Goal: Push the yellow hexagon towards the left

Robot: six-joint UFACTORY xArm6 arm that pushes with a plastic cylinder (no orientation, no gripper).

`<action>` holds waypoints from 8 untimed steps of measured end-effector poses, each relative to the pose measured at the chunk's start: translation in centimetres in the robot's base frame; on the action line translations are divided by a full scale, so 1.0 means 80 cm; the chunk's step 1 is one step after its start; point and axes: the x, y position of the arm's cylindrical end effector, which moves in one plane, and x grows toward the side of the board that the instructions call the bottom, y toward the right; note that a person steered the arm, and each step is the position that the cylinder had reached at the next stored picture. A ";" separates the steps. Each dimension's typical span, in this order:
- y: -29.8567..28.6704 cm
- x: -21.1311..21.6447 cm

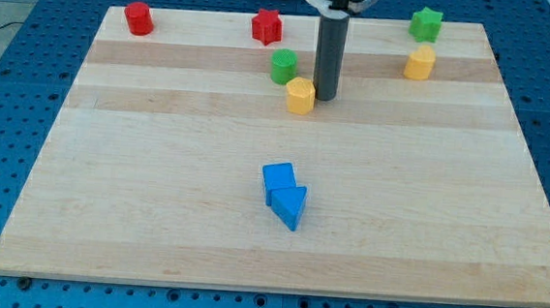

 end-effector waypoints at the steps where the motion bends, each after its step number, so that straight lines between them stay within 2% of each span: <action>1: -0.055 0.000; 2: -0.099 0.016; 4: -0.035 0.041; 5: -0.032 0.048; 6: -0.027 0.079; 7: -0.045 0.115; 8: -0.111 0.115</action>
